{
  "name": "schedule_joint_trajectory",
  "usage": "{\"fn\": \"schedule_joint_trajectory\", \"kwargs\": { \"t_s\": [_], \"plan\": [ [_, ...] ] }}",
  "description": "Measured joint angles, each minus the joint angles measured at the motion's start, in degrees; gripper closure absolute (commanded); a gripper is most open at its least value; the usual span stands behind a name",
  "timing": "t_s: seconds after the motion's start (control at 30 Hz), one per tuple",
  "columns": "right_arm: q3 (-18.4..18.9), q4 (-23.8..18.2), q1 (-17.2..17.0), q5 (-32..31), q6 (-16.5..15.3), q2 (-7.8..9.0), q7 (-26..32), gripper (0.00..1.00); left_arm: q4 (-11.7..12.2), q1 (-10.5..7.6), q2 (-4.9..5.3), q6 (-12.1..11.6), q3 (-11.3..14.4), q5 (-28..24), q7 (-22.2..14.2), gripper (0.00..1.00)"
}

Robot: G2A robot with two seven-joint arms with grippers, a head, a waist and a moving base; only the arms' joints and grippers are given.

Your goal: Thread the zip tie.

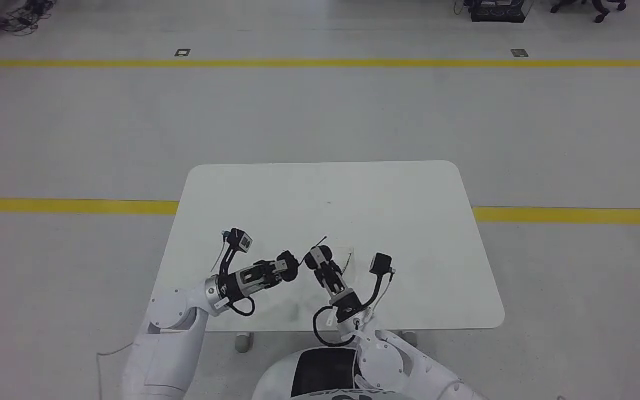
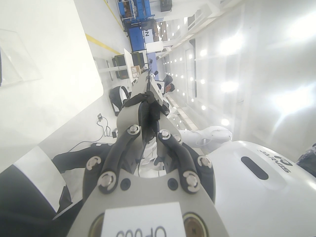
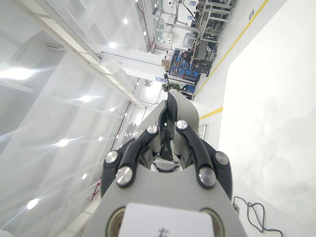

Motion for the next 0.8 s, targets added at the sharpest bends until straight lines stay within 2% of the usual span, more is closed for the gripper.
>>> {"fn": "schedule_joint_trajectory", "kwargs": {
  "t_s": [0.27,0.8],
  "plan": [
    [1.2,0.5,-0.8,0.9,0.0,-0.59,3.8,1.0,0.4,-0.3,0.89,-0.2,0.8,-1.9,0.8,1.0],
    [4.7,-0.7,-3.5,1.1,0.0,-1.55,3.9,1.0,0.8,-0.56,2.51,-0.2,2.6,-4.9,1.8,1.0]
  ]
}}
